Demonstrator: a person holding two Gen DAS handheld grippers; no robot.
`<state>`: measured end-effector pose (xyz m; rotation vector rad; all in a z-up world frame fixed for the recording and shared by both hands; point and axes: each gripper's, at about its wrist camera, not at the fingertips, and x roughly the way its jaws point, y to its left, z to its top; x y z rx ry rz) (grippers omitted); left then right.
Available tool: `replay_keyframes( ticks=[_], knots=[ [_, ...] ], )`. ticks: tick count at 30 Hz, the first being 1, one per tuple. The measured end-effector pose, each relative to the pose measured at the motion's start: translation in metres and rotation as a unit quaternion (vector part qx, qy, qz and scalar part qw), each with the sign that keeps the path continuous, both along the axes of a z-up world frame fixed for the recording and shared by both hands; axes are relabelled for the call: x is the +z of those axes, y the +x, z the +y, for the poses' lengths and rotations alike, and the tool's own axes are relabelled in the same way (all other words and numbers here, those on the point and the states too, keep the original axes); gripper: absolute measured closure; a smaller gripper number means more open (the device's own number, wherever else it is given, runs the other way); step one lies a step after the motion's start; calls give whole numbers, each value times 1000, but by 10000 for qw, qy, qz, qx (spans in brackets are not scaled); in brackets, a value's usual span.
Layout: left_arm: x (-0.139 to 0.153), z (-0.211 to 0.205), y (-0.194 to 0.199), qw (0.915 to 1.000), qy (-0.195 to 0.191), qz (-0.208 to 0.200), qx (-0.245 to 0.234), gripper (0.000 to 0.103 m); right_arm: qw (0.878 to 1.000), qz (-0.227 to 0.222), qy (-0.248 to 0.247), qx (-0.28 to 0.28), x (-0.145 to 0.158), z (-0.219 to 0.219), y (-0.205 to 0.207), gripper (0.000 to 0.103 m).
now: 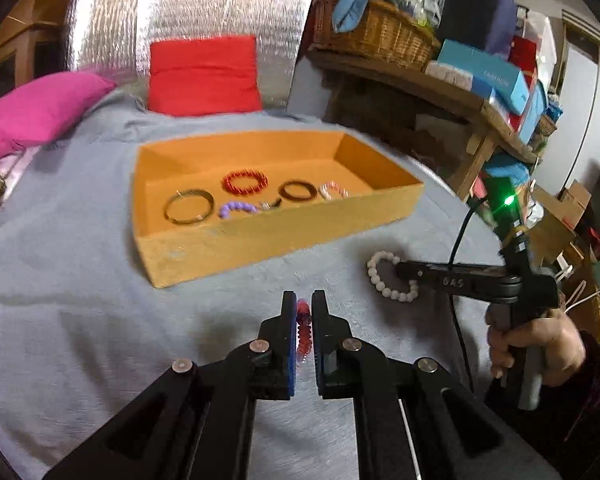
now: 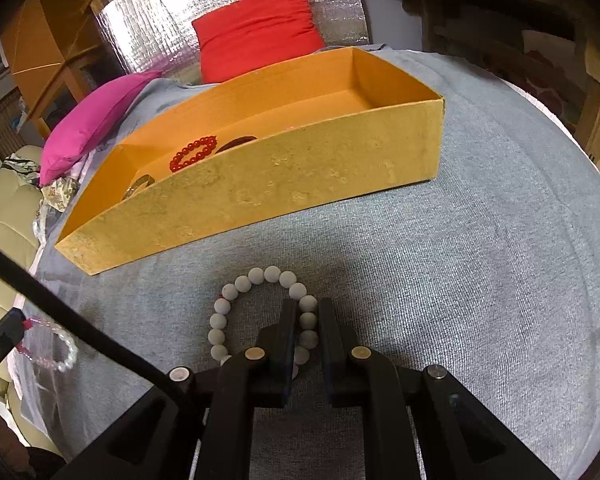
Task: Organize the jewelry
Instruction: 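Carry both bracelets over the box and lower them inside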
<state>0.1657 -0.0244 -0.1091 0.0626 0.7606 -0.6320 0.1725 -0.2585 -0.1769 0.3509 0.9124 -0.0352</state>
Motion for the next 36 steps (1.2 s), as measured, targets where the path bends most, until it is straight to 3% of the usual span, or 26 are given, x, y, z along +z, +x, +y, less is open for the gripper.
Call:
replay_keyframes(
  ticks=[5, 10, 15, 24, 36],
  knots=[
    [-35, -21, 13, 9976, 588, 364, 86, 96, 9999, 8, 145, 62, -1, -7, -2, 89],
    [-51, -18, 15, 9955, 766, 532, 188, 95, 9998, 2, -10, 223, 1, -6, -4, 89],
    [-53, -13, 14, 9958, 689, 579, 160, 95, 9994, -32, -237, 259, 4, 2, -5, 92],
    [-47, -19, 10, 9965, 730, 410, 84, 96, 9996, -164, -182, 134, 8, 0, -6, 92],
    [-15, -12, 8, 9996, 213, 84, 175, 96, 9966, -791, 167, 154, 34, -2, -20, 92]
  ],
)
